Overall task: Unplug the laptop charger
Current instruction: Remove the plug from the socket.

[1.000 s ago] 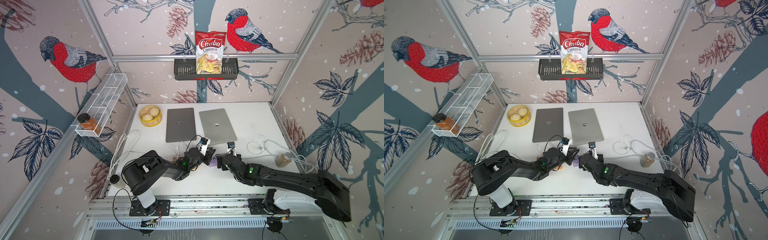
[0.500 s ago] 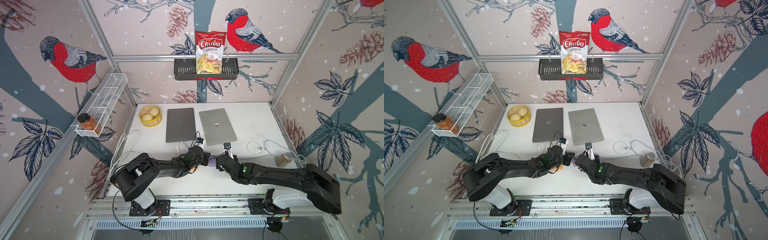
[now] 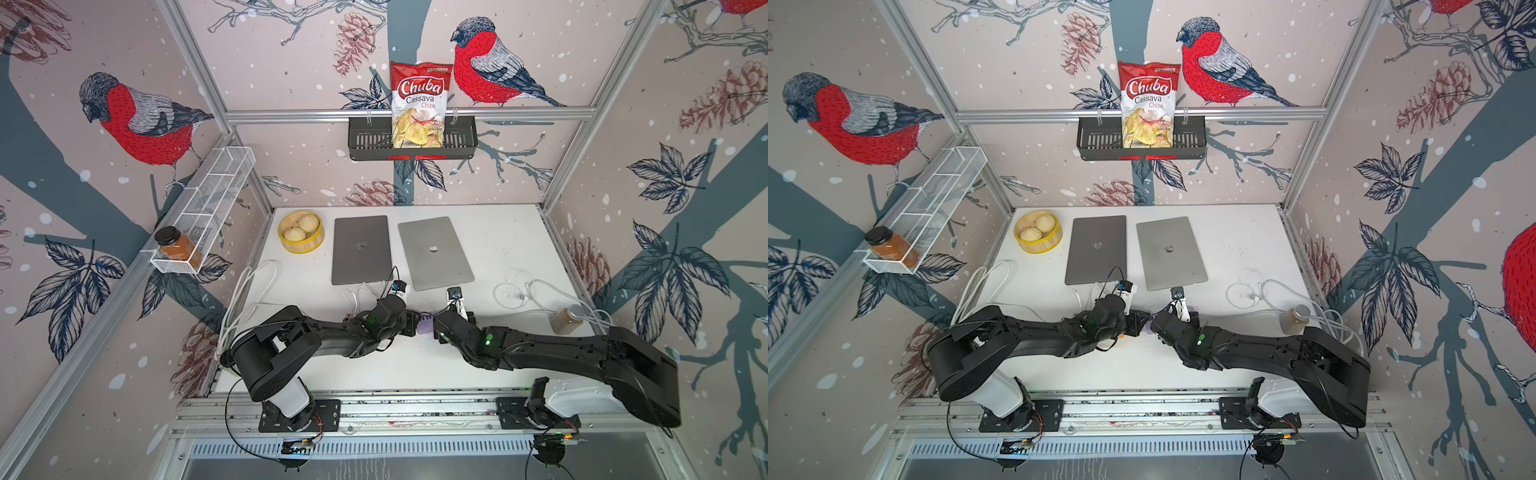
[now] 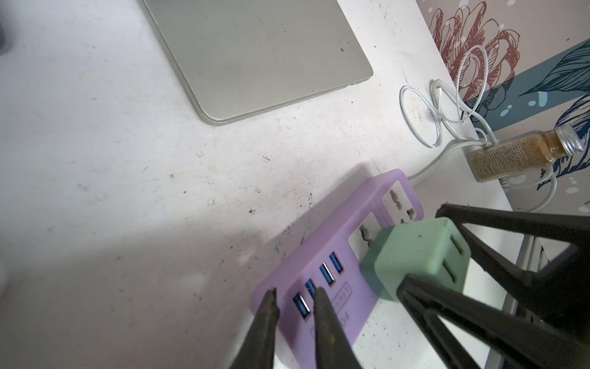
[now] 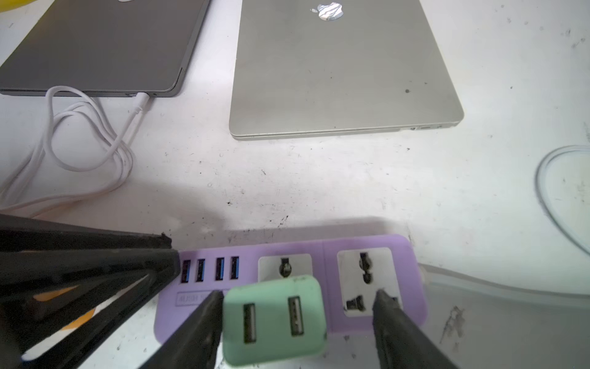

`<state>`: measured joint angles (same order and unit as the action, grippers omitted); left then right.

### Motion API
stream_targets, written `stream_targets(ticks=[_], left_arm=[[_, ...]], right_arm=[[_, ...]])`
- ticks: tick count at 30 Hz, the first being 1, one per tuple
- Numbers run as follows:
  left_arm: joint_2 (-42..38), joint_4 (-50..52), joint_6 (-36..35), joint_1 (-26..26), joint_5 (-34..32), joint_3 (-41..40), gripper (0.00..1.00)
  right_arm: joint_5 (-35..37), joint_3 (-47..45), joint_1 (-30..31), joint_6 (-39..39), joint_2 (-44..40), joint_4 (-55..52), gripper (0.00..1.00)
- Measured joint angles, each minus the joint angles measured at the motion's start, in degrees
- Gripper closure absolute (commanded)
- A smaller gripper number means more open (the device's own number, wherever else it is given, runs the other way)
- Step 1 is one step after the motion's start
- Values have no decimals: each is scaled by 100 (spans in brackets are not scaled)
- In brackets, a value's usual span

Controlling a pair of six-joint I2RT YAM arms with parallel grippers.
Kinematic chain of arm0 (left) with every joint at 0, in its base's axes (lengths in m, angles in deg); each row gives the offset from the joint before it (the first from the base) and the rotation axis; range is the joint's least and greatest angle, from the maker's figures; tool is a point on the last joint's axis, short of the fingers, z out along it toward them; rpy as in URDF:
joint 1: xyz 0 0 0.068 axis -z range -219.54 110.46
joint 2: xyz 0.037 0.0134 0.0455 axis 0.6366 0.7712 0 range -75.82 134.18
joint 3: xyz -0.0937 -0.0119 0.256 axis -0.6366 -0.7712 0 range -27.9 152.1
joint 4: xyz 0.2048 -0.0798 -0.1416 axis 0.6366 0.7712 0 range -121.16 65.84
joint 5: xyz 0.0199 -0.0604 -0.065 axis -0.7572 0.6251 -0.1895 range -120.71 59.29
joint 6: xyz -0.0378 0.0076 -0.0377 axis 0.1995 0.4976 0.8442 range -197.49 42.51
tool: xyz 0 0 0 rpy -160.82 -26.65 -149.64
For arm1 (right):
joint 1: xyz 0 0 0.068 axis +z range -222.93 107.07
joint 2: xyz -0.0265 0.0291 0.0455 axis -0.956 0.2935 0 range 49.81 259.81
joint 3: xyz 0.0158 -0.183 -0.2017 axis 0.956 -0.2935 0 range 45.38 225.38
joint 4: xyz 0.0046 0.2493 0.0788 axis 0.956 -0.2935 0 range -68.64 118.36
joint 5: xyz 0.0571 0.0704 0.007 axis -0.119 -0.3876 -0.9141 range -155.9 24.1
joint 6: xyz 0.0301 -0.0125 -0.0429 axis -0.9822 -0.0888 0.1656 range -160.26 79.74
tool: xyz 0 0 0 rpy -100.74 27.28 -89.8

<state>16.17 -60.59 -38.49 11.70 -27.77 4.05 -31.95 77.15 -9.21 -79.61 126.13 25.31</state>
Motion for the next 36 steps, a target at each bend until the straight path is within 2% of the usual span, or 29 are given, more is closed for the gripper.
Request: stream_targets(ticks=[7, 14, 31, 36], left_arm=[[-22, 195, 79, 76, -111, -55, 74], [39, 87, 107, 90, -153, -87, 74], [306, -144, 151, 122, -295, 24, 74], [313, -76, 151, 164, -389, 72, 74]], right_arm=[[0, 46, 0, 2, 251, 33, 25], [0, 111, 17, 4, 466, 210, 39], [164, 160, 94, 2, 498, 111, 59], [164, 190, 74, -24, 505, 50, 62]])
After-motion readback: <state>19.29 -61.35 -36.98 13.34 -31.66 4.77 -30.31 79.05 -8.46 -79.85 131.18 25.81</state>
